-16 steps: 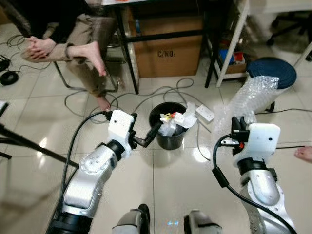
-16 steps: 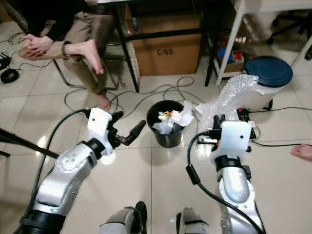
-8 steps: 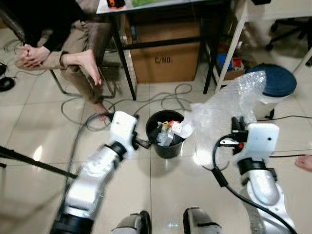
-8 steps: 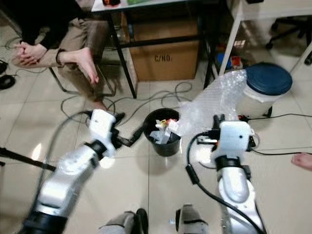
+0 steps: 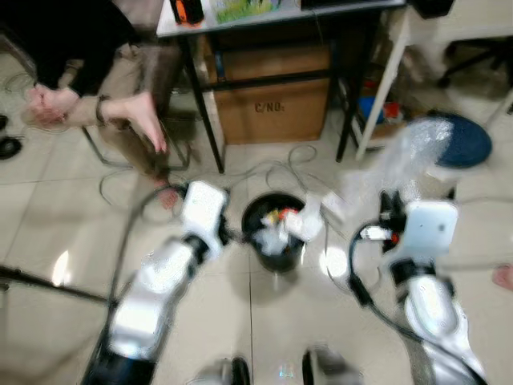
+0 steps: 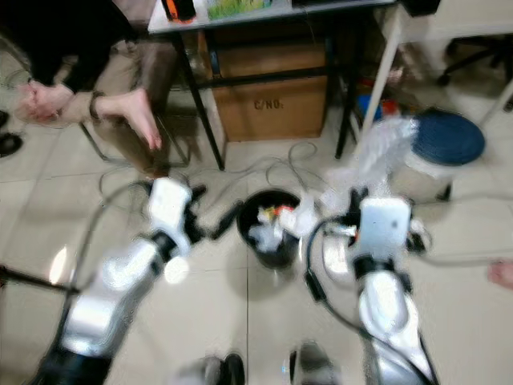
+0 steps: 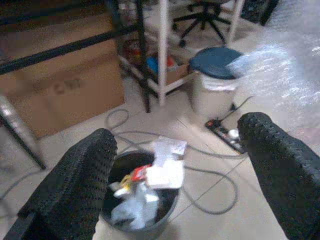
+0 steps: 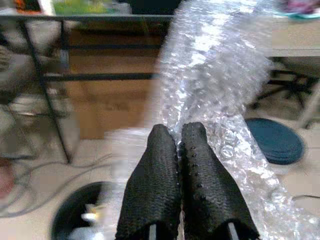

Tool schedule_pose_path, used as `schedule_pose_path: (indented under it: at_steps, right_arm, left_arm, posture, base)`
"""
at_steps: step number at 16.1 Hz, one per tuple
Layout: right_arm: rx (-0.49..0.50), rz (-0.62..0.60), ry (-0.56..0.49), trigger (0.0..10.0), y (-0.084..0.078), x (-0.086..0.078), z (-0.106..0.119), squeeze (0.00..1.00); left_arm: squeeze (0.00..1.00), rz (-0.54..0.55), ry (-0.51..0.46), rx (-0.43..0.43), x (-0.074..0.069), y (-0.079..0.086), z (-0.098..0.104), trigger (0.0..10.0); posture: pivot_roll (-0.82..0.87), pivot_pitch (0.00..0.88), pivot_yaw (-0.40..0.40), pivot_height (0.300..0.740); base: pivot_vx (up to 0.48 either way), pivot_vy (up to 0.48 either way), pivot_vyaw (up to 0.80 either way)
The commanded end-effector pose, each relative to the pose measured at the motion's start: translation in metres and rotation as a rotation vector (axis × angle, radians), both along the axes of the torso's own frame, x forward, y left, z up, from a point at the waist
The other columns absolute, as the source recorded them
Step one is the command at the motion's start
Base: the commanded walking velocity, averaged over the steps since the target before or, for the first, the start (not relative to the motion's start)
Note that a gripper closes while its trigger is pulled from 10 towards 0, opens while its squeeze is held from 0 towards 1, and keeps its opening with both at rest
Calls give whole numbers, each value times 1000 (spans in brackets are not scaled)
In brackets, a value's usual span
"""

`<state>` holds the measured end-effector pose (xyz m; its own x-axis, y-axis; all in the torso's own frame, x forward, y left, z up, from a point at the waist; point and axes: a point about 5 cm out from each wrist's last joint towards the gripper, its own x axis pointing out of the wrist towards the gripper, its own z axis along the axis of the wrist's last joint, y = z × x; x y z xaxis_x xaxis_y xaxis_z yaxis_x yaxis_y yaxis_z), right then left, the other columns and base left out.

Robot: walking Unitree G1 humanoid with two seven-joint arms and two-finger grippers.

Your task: Picking trash to rubbish bin

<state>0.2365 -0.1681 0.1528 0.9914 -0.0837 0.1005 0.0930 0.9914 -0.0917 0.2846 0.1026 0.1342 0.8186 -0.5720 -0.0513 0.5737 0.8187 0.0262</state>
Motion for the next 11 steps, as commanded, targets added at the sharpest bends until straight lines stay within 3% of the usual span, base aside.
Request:
schedule_pose_path:
  at_steps: [1,11]
  right_arm:
    - [9,10,-19,0,4,-1,3,0]
    - [14,8,-22,0,5,0,2,0]
  left_arm:
    - [0,23,0,28,0,8,-1,10000]
    - [0,19,3,22,0,8,-2,10000]
  posture:
    - [-112,239,88,740]
    - [-108,224,95,740]
  base:
    - [352,0,0]
    - [315,0,0]
